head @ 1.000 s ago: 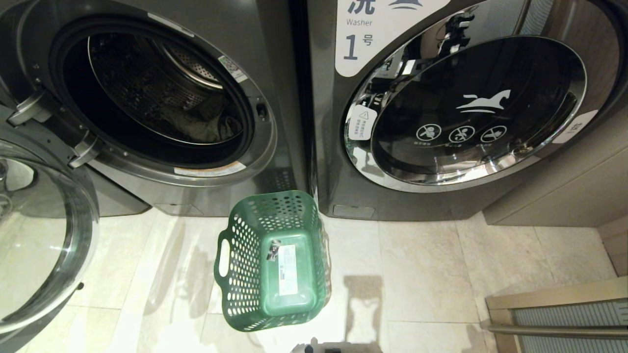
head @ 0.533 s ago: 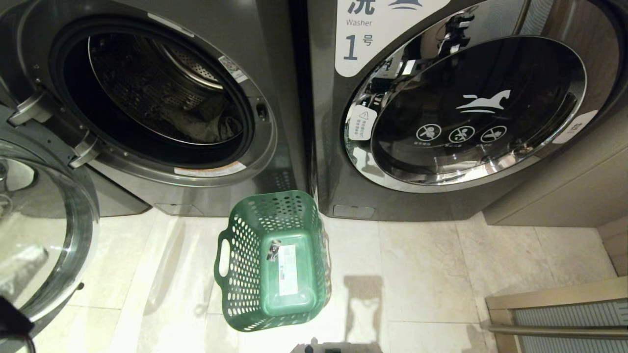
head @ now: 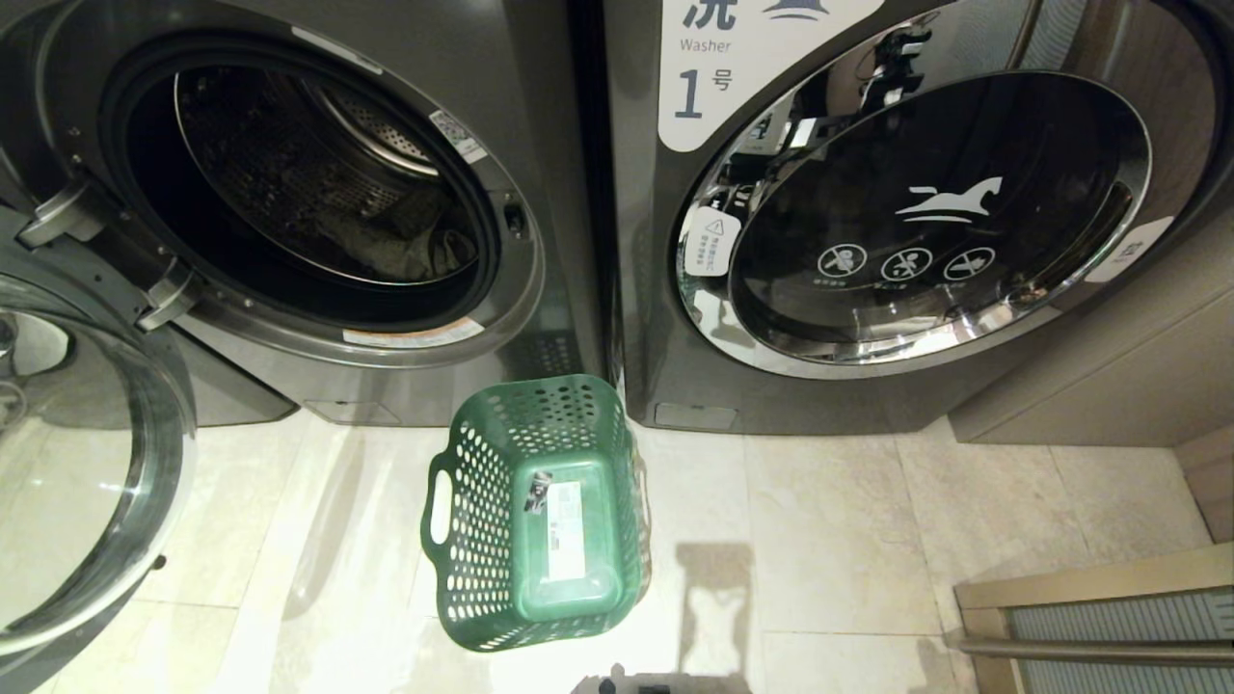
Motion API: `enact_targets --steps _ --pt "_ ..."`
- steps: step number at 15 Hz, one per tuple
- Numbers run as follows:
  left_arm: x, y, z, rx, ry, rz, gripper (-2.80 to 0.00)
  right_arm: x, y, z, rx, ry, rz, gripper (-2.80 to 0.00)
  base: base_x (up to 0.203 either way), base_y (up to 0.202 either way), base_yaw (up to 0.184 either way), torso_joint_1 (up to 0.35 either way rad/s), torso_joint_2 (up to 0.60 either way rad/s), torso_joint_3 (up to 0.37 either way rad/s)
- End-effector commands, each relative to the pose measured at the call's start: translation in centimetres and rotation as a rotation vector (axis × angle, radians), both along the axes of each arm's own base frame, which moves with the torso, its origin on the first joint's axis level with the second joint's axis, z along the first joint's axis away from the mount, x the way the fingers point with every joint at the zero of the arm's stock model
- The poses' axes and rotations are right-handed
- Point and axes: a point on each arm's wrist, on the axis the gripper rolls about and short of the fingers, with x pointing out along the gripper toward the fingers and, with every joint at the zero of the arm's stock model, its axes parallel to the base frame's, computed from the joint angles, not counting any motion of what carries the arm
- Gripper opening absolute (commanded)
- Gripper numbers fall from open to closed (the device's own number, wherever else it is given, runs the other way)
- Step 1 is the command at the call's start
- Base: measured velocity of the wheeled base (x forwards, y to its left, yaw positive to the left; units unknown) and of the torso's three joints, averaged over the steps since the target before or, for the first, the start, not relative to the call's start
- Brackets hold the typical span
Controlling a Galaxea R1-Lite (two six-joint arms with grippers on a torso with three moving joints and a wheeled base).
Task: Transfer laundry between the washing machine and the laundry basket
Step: Pick a cloth and place it into the basket
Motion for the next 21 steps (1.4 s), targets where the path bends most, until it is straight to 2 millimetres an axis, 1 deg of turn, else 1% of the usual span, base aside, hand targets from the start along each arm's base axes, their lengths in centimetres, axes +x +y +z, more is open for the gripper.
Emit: enact_targets --steps 1,3,5,7,12,14,21 --pt "-1.4 0.1 -1.2 0.030 -0.031 0.038 -2.80 0.0 0.0 0.0 -0.002 0.000 0.001 -2.80 0.000 0.000 0.000 0.000 0.00 0.000" --pt "-2.4 0.1 -1.8 0.043 -0.083 0.027 -2.80 0.0 0.0 0.0 -0.002 0.001 0.001 -2.80 0.000 0.000 0.000 0.000 0.00 0.000" --pt "-3.2 0.2 -2.1 0.043 -0.175 0.018 -2.80 0.0 0.0 0.0 0.000 0.001 0.001 -2.80 0.000 0.000 0.000 0.000 0.00 0.000" --pt "-3.2 0.2 -2.1 0.036 -0.203 0.030 -2.80 0.0 0.0 0.0 0.000 0.001 0.001 -2.80 0.000 0.000 0.000 0.000 0.00 0.000" --pt "-3.2 0.2 -2.1 0.044 -0.200 0.028 -2.80 0.0 0.0 0.0 0.005 0.001 -0.001 -2.80 0.000 0.000 0.000 0.000 0.00 0.000" --pt "-3.2 0.2 -2.1 0.039 -0.199 0.029 -2.80 0.0 -0.1 0.0 0.062 0.000 -0.041 -2.80 0.000 0.000 0.000 0.000 0.00 0.000" --pt "-3.2 0.2 -2.2 0.040 -0.197 0.029 -2.80 0.0 -0.1 0.0 0.063 -0.001 -0.041 -2.80 0.000 0.000 0.000 0.000 0.00 0.000"
